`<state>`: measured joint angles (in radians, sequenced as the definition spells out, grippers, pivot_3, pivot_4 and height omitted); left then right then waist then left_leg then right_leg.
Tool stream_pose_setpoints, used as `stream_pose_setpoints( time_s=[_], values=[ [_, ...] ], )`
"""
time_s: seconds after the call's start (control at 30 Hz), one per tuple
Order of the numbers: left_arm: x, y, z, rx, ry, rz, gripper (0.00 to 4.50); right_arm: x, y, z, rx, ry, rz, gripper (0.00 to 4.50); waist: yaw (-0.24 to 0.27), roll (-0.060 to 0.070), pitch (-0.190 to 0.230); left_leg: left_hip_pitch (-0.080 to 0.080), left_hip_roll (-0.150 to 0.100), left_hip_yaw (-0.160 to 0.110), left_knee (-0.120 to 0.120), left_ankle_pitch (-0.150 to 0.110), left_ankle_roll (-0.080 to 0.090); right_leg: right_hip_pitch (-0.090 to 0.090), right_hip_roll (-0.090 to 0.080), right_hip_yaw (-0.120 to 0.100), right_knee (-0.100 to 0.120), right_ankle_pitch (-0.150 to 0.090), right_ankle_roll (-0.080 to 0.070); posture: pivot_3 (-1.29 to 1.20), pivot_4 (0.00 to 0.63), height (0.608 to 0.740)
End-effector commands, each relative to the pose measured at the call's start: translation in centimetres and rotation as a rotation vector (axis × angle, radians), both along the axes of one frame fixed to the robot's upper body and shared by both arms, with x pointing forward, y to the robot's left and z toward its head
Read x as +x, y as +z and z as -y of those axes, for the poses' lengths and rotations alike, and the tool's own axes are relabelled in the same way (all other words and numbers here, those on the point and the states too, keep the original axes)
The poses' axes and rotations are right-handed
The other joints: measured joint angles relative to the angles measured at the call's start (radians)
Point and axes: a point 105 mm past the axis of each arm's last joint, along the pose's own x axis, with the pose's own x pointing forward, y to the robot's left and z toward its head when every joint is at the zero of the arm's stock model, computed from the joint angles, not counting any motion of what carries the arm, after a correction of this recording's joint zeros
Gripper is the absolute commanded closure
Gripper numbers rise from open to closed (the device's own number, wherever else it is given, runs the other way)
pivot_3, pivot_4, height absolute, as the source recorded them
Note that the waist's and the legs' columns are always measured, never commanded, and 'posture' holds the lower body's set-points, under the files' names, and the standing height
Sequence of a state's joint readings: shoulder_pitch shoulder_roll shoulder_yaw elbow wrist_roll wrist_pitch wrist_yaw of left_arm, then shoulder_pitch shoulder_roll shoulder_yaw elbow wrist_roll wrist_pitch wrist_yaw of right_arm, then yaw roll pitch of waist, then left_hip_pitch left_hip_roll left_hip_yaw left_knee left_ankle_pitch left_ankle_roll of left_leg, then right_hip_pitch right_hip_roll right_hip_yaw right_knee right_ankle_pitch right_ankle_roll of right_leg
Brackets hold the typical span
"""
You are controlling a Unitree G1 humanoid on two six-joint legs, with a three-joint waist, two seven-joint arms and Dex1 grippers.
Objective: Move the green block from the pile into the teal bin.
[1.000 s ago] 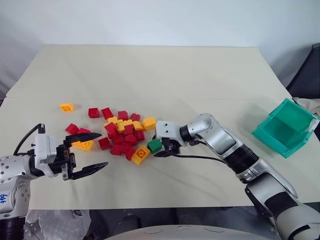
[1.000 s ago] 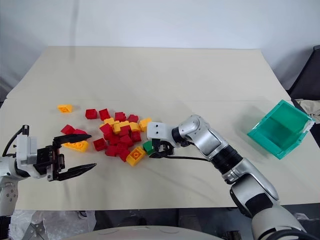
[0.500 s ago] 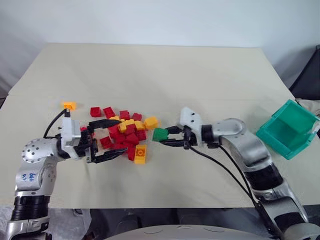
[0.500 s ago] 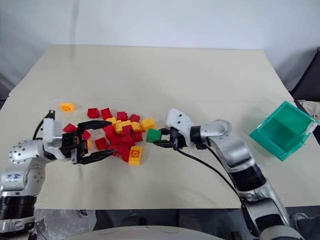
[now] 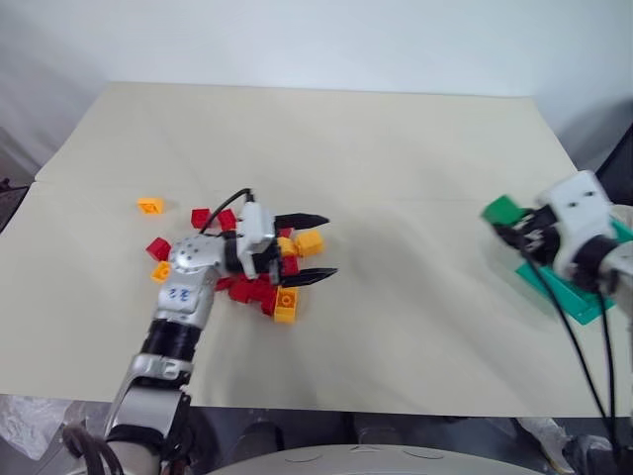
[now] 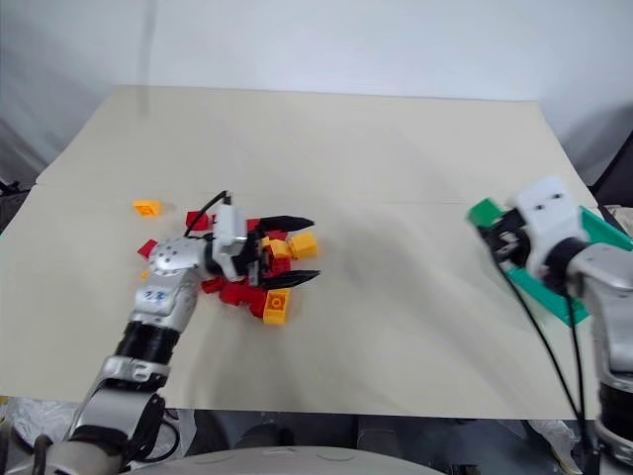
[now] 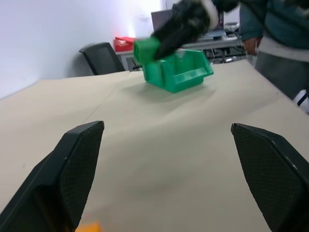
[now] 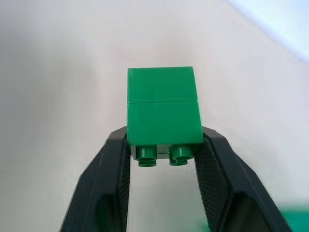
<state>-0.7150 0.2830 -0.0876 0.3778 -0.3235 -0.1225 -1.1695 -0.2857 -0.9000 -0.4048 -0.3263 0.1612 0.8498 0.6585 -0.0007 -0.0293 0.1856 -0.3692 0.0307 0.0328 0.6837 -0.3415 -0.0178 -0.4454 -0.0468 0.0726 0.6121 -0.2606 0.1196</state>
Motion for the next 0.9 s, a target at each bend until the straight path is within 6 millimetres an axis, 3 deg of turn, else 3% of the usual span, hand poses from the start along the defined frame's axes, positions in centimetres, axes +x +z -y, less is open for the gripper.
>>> stream_pose_setpoints(
  time_s=[0.03,0.17,0.3,0.43,0.6,0.63,0.7,0.87,0.9],
  values=[
    [0.0,0.5,1.6,-0.006,-0.040,0.040,0.00,-1.0,2.2,3.4,-0.066,-0.146,0.065,3.03,-0.001,0.000,0.000,0.000,0.000,0.000,0.000,0.000,0.000,0.000,0.000,0.001,0.000,0.000,0.000,0.00,0.150,0.740],
    [0.3,0.4,3.3,-0.008,-0.056,0.048,0.00,-0.9,1.4,7.2,-0.154,-0.327,0.021,3.03,-0.004,0.000,0.000,0.002,0.000,0.004,0.000,0.000,0.001,0.000,0.002,0.008,-0.001,0.002,0.003,0.00,0.150,0.740],
    [0.3,0.2,3.9,-0.006,-0.064,0.055,0.00,-0.3,0.3,7.9,-0.198,-0.352,-0.017,3.03,-0.005,0.001,0.000,0.003,-0.001,0.007,0.000,0.000,0.002,0.000,0.002,0.013,-0.001,0.003,0.005,0.00,0.150,0.740],
    [0.6,0.4,3.2,-0.014,-0.031,0.047,0.00,0.4,-0.4,7.8,-0.197,-0.366,-0.027,1.70,-0.006,0.001,-0.001,0.004,-0.001,0.008,0.000,0.000,0.002,0.000,0.002,0.015,-0.001,0.004,0.006,0.00,0.150,0.740],
    [1.4,0.6,2.0,-0.017,0.019,0.022,0.00,0.8,0.3,7.0,-0.235,-0.322,-0.025,0.03,-0.003,0.002,-0.001,0.003,-0.002,0.008,0.000,0.000,0.002,0.000,0.002,0.015,-0.002,0.004,0.007,0.00,0.150,0.740],
    [1.5,0.7,1.7,-0.020,0.027,0.019,0.00,0.8,0.4,6.8,-0.241,-0.311,-0.030,0.03,-0.003,0.002,-0.001,0.003,-0.002,0.008,0.000,0.000,0.002,0.000,0.002,0.015,-0.002,0.004,0.007,0.00,0.150,0.740],
    [1.6,0.9,1.1,-0.022,0.035,0.014,0.00,0.9,0.5,6.0,-0.259,-0.260,-0.033,0.03,-0.003,0.002,-0.001,0.003,-0.002,0.008,0.000,0.000,0.002,0.000,0.002,0.015,-0.003,0.005,0.007,0.00,0.150,0.740],
    [2.3,2.1,-0.8,-0.051,0.097,-0.010,0.00,1.1,1.4,0.1,-0.155,0.037,-0.003,0.03,-0.005,0.002,-0.001,0.003,-0.001,0.008,0.000,0.000,0.002,0.000,0.002,0.015,-0.003,0.005,0.008,0.00,0.150,0.740],
    [2.8,2.0,-2.2,-0.025,0.149,-0.043,0.00,0.8,1.3,-2.6,-0.089,0.174,-0.010,0.03,-0.006,0.002,-0.001,0.003,-0.001,0.008,0.000,0.000,0.002,0.000,0.002,0.015,-0.002,0.005,0.008,0.00,0.150,0.740]
  ],
)
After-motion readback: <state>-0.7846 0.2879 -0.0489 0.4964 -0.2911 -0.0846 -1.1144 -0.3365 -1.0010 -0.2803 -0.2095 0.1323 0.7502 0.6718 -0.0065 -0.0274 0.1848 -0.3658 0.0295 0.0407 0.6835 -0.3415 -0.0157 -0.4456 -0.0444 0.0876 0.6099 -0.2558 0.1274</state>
